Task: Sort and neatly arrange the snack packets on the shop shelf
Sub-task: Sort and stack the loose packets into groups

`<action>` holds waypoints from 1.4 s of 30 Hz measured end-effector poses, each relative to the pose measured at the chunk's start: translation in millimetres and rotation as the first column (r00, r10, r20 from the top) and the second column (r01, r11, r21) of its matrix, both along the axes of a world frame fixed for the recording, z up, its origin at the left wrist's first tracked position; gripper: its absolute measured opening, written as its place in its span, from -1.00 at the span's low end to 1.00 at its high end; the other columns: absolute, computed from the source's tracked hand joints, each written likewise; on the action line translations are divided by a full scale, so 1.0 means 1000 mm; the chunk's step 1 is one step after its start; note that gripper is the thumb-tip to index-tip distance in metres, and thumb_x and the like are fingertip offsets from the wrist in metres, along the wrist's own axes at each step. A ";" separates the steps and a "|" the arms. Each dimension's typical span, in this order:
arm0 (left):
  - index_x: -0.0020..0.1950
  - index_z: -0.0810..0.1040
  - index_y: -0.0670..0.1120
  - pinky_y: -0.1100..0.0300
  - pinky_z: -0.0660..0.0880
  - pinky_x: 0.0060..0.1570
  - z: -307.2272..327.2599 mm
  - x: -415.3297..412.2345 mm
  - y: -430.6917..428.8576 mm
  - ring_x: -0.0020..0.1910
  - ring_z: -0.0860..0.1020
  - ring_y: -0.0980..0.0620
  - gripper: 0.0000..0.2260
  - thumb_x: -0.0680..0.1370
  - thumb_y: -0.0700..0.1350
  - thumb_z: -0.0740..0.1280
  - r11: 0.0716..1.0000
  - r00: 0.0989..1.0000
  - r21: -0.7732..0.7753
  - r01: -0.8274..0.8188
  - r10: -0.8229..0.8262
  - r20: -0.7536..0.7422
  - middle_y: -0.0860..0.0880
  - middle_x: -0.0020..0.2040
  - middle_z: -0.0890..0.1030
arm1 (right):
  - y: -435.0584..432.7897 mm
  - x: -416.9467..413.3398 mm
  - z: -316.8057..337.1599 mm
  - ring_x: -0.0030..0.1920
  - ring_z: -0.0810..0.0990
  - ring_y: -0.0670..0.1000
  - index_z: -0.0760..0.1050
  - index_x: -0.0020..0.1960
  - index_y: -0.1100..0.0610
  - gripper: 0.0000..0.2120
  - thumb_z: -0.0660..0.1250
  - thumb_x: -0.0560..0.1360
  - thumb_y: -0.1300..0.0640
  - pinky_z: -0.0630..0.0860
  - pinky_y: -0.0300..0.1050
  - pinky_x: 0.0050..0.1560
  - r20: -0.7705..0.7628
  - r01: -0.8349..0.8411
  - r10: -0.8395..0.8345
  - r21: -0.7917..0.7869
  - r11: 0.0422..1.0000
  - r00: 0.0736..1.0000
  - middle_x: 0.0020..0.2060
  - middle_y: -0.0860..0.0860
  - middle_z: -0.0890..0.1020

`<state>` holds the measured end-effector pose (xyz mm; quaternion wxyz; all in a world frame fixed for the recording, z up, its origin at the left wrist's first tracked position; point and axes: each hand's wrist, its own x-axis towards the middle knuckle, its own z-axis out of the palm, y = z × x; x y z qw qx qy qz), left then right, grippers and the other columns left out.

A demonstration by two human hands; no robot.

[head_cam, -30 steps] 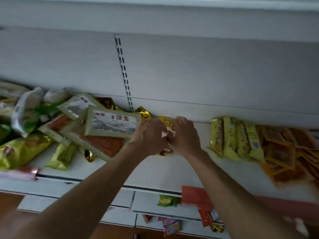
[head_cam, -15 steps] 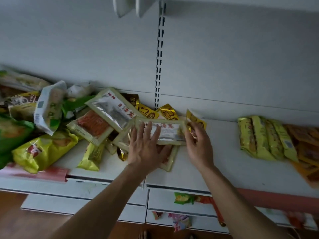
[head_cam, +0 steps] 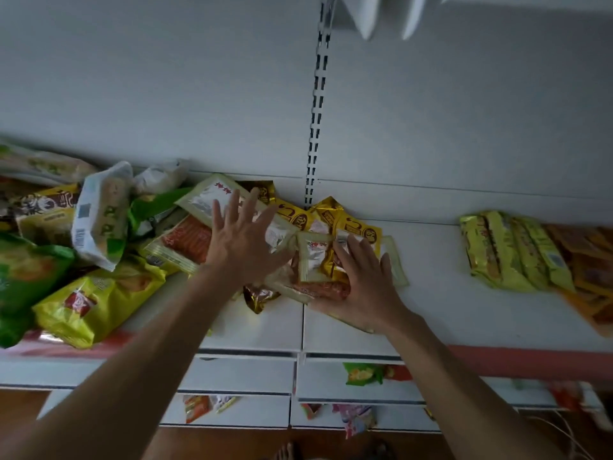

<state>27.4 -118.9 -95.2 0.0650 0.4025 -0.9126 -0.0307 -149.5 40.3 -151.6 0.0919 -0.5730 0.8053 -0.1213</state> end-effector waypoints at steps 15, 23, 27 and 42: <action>0.32 0.54 0.09 -0.10 0.03 0.50 -0.015 -0.013 0.015 0.50 0.24 -0.08 -0.66 0.60 0.14 0.24 0.997 0.959 0.016 0.080 -0.073 -0.272 -0.02 0.44 0.44 | 0.016 0.001 0.015 0.08 0.59 0.06 0.50 0.31 0.04 -0.46 0.46 0.37 0.30 0.51 -0.09 0.03 0.165 0.193 -0.131 -0.446 0.874 0.977 0.14 0.00 0.63; 0.25 0.55 0.09 0.33 0.31 -0.49 0.036 -0.035 0.036 -0.47 0.41 0.18 -0.72 0.62 0.15 0.22 0.898 0.479 0.372 0.237 0.225 -0.848 0.19 -0.34 0.56 | 0.007 -0.012 0.061 -0.05 0.66 -0.17 0.57 0.14 -0.06 -0.72 0.49 0.45 0.08 0.55 -0.24 -0.08 0.890 0.814 -0.087 -0.366 0.450 0.448 -0.07 -0.17 0.68; 0.16 0.53 0.21 0.25 0.53 -0.09 0.054 -0.057 0.057 -0.13 0.61 0.30 -0.78 0.58 0.22 0.25 0.693 0.360 0.585 0.421 0.464 -0.809 0.27 -0.06 0.65 | -0.004 -0.002 0.081 0.05 0.68 0.00 0.57 0.17 0.00 -0.72 0.47 0.47 0.14 0.59 0.02 0.12 0.951 0.831 0.108 -0.306 0.465 0.290 0.02 -0.05 0.71; 0.04 0.57 0.08 0.06 0.62 -0.19 0.029 -0.061 0.052 -0.08 0.68 -0.03 -0.81 0.47 -0.05 0.48 0.437 0.129 0.780 0.448 0.832 -0.540 0.01 -0.08 0.70 | 0.001 -0.017 0.080 0.04 0.65 -0.04 0.57 0.10 0.05 -0.80 0.32 0.55 0.29 0.62 -0.04 0.01 0.957 0.883 0.290 -0.144 0.446 0.010 -0.03 -0.04 0.70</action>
